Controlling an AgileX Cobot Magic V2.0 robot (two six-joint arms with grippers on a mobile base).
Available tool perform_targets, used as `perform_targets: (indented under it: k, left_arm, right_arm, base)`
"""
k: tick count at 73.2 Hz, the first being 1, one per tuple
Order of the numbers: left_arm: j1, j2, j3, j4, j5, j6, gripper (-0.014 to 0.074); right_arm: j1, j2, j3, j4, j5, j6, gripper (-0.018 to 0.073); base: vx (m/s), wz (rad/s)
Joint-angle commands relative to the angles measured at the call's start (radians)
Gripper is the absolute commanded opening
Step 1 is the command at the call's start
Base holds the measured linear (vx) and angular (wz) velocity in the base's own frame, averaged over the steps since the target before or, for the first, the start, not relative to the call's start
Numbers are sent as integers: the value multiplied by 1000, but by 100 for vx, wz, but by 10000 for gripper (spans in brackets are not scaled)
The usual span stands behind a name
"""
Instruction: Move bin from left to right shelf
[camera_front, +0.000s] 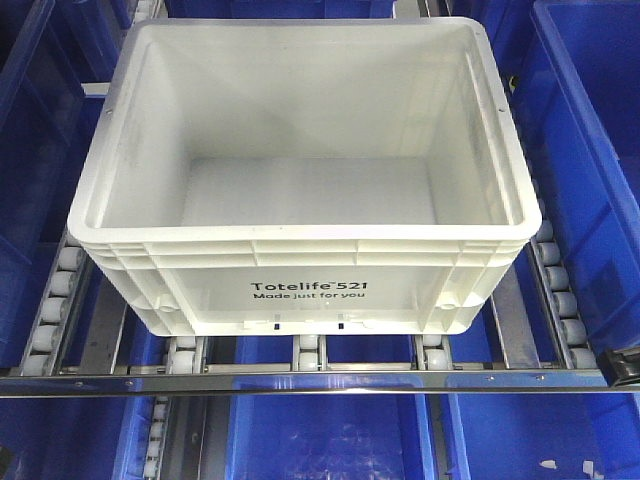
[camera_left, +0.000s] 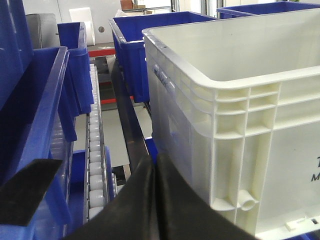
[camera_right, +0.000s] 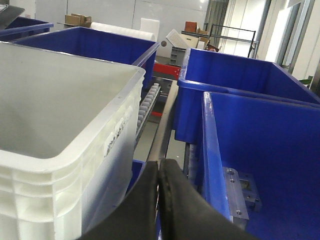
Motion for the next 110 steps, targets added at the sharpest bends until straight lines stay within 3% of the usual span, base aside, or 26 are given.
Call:
perform_targets:
  k: [1,57,70,82,87,110]
  left_arm:
    - [0,-14,-17,-3,-65,-2,-8]
    - [0,-14,-17,-3,-65,-2,-8]
    - [0,-14,-17,-3,-65,-2,-8]
    - [0,-14,-17,-3,-65,-2,-8]
    - [0,-14,-17,-3,-65,-2,-8]
    - [0,-14,-17,-3,-65,-2,-8]
  right_arm:
    - [-5,16,-27,-5,-73,-5,-9]
    - [-5,6,-27,-6,-38,-7,-8]
    - [-5,-136,-16,-7,228,27,-8]
    - [-6,-330,165,-2,114,83,-8]
    - [-7,-407,158,-13,201,113,-8]
    - [-5,-406,159,-20,202,125,-8]
  base:
    - [0,0]
    - [0,0]
    - [0,0]
    - [0,0]
    - [0,0]
    - [0,0]
